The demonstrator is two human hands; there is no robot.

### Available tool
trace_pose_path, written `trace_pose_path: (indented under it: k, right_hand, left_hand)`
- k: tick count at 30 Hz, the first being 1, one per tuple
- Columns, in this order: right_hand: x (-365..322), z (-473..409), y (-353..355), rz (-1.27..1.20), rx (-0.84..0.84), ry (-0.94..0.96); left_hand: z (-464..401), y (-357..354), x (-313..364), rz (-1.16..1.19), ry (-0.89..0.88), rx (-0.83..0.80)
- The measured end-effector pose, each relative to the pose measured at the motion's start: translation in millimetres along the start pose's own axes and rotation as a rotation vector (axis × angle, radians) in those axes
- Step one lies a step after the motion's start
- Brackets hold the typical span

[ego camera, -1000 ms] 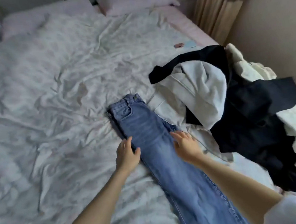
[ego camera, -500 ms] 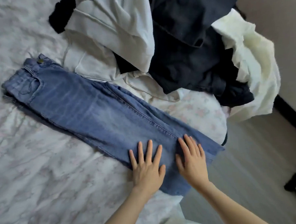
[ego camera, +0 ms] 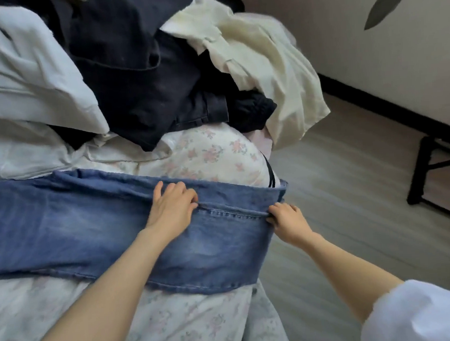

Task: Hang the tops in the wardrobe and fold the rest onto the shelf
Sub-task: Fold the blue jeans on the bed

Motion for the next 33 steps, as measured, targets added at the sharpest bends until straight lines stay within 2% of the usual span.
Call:
trace_pose_path:
  k: [3,5,6,8,11,13,15,16,18,20,22,24,26,29,31,33]
  right_hand:
    - [6,9,32,-0.096,0.233,0.148]
    - [13,9,58,-0.054,0.448,0.219]
    - [15,4,67,-0.009,0.484,0.224]
    - [20,-13,70,0.094,0.384,0.178]
    - [28,-38,64,0.233,0.229,-0.058]
    - [25,-41,62,0.227,0.244,-0.218]
    - [6,-38,62,0.11,0.372,-0.217]
    - [-12,-32,62,0.041,0.448,-0.116]
    - [-60,-20,58,-0.023,0.545,0.213]
    - [-105,-9,49,-0.02,0.51,0.524]
    - [-137,-10,34,0.073,0.396,0.772]
    - [-144,-15,26,0.22,0.29,0.881]
    - [-139,-22,29,0.284,0.233,0.891]
    - [-137,-26,38,0.288,0.283,0.891]
    - [-162,-28,39,0.268,0.305,0.939]
    - [-211,-27,30,0.221,0.252,1.031]
  left_hand:
    - [-8,13,5,0.14,-0.027,0.002]
    - [-12,22,7,0.174,-0.027,0.03]
    - [-17,25,7,0.175,-0.023,0.05]
    - [-26,28,8,0.142,0.005,0.073]
    - [-35,24,13,0.023,0.074,0.126]
    - [-30,23,20,-0.03,0.139,0.19]
    - [-18,20,28,-0.018,0.175,0.268]
    - [-9,17,31,0.008,0.182,0.301]
    - [11,10,25,0.033,0.221,0.319]
    - [31,-1,7,0.043,0.324,0.273]
    - [58,-15,-27,0.059,0.536,0.164]
    - [89,-34,-59,0.037,0.713,0.017]
    - [114,-40,-76,-0.014,0.745,-0.101]
    - [127,-31,-86,0.0,0.715,-0.125]
    - [134,-25,-108,-0.033,0.795,-0.138]
    - [148,-27,-142,-0.035,0.924,-0.143]
Point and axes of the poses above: each hand's wrist, its own z-axis away from the middle knuckle, its own y-axis out of the back of the hand, x = y × z, the point moved 5 cm from there along -z, towards the middle knuckle, and after that the axes turned 15 degrees about x, right-handed, at the moved point
